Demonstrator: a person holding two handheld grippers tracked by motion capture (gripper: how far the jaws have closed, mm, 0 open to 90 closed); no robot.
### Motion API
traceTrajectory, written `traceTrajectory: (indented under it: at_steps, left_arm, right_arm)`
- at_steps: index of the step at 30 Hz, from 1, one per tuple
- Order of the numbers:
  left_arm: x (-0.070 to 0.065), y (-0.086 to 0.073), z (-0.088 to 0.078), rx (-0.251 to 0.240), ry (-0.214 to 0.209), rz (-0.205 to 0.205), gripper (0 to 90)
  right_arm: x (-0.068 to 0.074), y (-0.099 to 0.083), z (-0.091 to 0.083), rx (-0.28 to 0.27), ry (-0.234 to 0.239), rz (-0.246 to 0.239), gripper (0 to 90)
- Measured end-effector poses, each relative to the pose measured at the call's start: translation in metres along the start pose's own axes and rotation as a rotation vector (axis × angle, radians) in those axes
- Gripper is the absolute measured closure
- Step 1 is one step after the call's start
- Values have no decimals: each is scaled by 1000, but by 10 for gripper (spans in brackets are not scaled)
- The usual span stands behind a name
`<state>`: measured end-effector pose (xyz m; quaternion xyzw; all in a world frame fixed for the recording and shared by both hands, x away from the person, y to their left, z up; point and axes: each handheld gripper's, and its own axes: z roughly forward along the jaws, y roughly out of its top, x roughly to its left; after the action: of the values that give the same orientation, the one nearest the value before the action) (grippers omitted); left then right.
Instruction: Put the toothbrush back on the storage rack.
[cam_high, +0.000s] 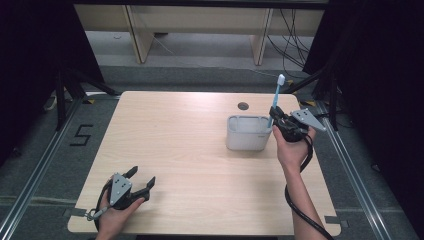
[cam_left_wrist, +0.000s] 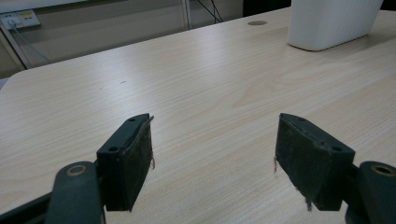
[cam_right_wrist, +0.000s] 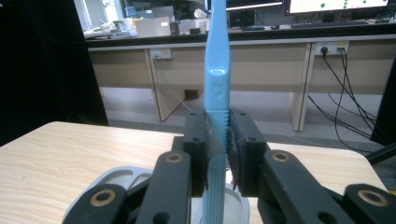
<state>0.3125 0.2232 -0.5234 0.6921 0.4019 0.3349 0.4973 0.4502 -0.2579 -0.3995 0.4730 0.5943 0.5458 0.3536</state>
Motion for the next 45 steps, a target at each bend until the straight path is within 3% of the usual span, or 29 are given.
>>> traceTrajectory:
  at_steps: [14,15,24,33,35,36,37,45]
  left_arm:
    - [0,0,0,-1,-1,-2,272]
    - [0,0,0,-1,-1,-1,271]
    - [1,0,1,-9,-6,-4,271]
    - [0,0,0,-1,-1,-2,271]
    - [0,0,0,-1,-1,-2,271]
    - [0,0,0,-1,-1,-2,271]
    - [0,0,0,-1,-1,-2,271]
    - [0,0,0,-3,-2,-2,271]
  right_arm:
    - [-1,-6,5,8,-9,11,787]
    - [-2,-6,5,3,-7,-7,787]
    - [-3,-10,8,24,-20,-11,787]
    - [-4,-15,9,28,-9,6,787]
    - [-5,-15,9,37,-26,-14,787]
    - [-4,-16,9,40,-19,7,787]
    - [-5,-17,9,36,-23,-12,787]
    - [-4,-22,10,48,-24,3,787]
